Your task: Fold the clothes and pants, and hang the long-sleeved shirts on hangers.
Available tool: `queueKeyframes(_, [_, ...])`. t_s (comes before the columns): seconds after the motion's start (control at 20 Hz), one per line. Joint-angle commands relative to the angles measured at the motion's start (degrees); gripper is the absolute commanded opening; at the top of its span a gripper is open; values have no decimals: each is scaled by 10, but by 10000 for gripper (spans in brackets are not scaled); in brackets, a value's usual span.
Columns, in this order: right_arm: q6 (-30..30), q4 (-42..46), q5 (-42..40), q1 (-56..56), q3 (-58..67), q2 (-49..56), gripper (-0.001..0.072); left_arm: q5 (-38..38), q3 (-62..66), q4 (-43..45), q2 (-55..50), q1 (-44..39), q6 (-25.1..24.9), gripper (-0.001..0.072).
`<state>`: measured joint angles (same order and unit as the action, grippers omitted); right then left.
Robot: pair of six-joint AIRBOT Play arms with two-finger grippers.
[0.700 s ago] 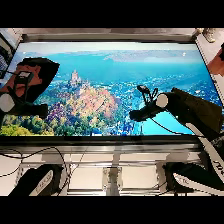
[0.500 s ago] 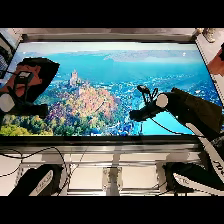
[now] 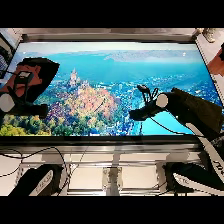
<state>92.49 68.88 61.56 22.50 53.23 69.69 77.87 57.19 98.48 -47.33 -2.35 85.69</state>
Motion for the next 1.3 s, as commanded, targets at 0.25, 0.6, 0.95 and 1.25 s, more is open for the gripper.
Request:
queueKeyframes(0.25, [0, -1, -14, 0, 0, 0, 13, -16, 0, -2, -1, 0, 0, 686])
queueKeyframes(0.6, [0, -1, -14, 0, 0, 0, 13, -80, 0, 16, -2, 1, 0, 686])
queueKeyframes(0.95, [0, -1, -14, 0, 0, 0, 13, -130, 0, 208, -66, 5, -44, 685])
queueKeyframes(1.25, [0, -1, -12, 0, 0, 0, 13, -311, 3, 418, -200, 238, 71, 685])
